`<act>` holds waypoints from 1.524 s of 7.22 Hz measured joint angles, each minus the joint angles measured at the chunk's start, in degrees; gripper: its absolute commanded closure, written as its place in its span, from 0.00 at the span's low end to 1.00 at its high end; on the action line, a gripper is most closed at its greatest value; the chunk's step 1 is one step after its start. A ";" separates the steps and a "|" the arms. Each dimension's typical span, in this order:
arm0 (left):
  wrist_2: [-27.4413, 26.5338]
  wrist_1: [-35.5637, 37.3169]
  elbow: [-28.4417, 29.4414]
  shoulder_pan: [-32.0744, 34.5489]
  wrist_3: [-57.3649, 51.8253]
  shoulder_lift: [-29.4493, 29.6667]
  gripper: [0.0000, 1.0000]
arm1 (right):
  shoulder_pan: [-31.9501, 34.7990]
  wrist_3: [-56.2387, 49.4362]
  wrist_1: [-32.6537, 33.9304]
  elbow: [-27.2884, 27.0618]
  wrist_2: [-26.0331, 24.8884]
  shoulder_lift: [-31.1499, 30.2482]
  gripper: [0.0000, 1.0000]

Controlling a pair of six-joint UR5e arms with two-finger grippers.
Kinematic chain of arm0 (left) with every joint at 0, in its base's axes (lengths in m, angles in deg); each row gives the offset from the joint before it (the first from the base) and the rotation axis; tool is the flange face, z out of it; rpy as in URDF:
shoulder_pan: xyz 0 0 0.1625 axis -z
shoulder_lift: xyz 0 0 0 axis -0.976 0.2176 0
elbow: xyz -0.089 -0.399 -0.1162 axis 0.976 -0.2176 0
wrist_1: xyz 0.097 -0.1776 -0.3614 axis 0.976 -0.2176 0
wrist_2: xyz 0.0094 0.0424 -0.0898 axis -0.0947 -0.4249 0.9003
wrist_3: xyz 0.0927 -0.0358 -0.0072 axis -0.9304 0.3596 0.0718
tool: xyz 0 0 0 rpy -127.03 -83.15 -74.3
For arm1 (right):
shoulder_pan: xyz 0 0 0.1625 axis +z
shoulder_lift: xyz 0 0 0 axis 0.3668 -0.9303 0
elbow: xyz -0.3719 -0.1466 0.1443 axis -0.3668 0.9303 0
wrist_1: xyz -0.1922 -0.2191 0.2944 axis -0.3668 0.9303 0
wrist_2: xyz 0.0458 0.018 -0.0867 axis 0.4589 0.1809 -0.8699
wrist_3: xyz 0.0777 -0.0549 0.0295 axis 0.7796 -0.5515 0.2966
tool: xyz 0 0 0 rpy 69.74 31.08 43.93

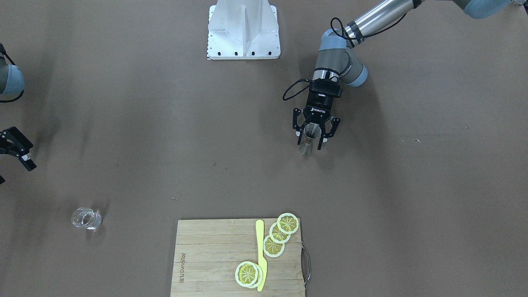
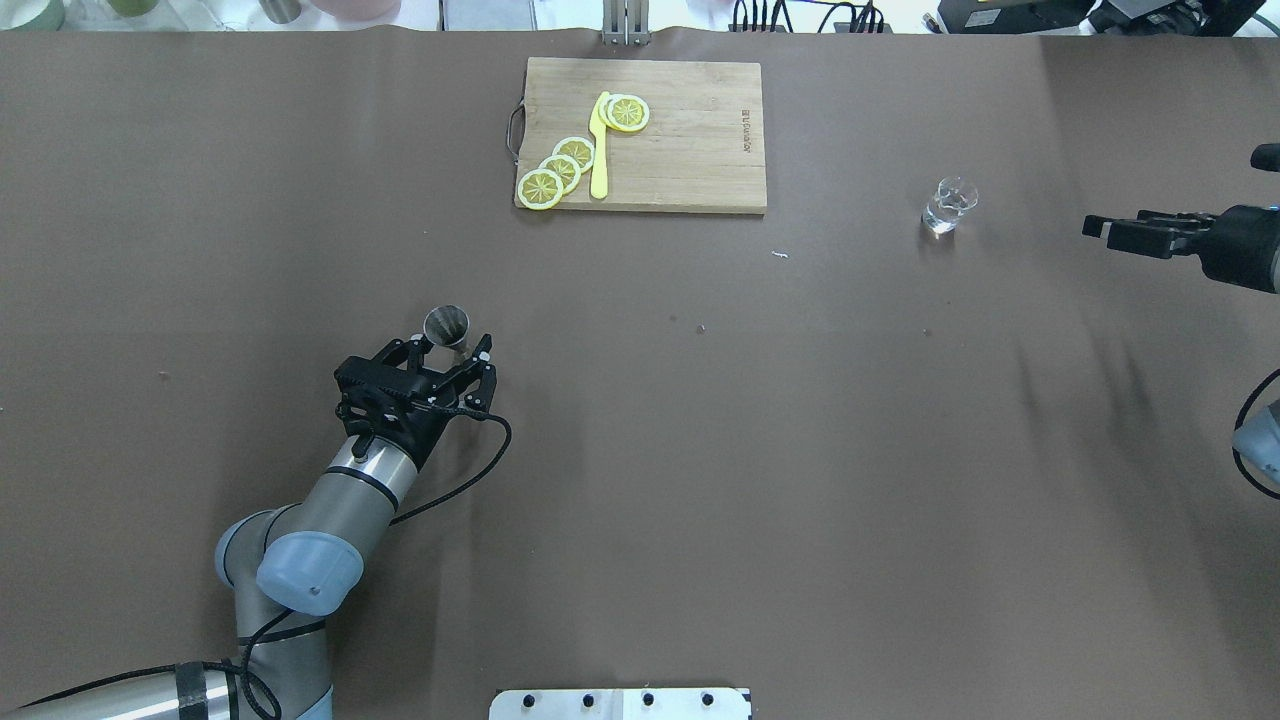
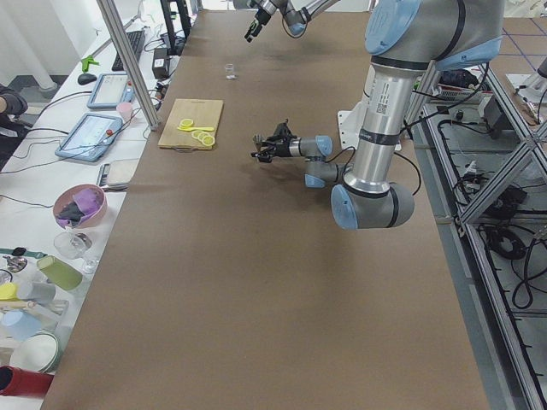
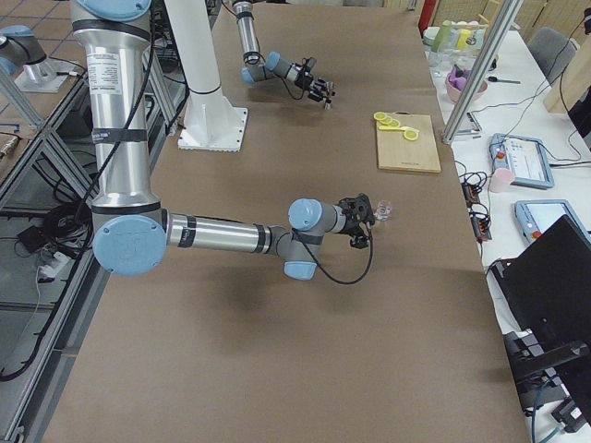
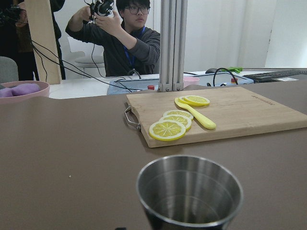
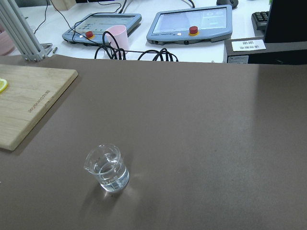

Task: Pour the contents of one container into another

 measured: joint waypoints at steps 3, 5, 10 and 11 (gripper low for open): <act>0.00 -0.14 -0.11 -0.38 0.00 -0.14 0.44 | -0.06 7.74 -1.89 1.47 0.38 0.84 0.00; -0.06 -0.17 -0.10 -0.66 0.00 -0.05 0.44 | -0.86 5.81 -2.13 2.10 -0.61 1.17 0.00; -0.07 -0.40 0.06 -0.68 0.00 0.16 1.00 | -11.62 -9.82 -2.30 2.30 -17.39 2.50 0.00; -0.35 -0.46 0.02 -0.67 -0.02 0.16 1.00 | -13.60 -10.80 -3.05 2.32 -20.99 2.43 0.00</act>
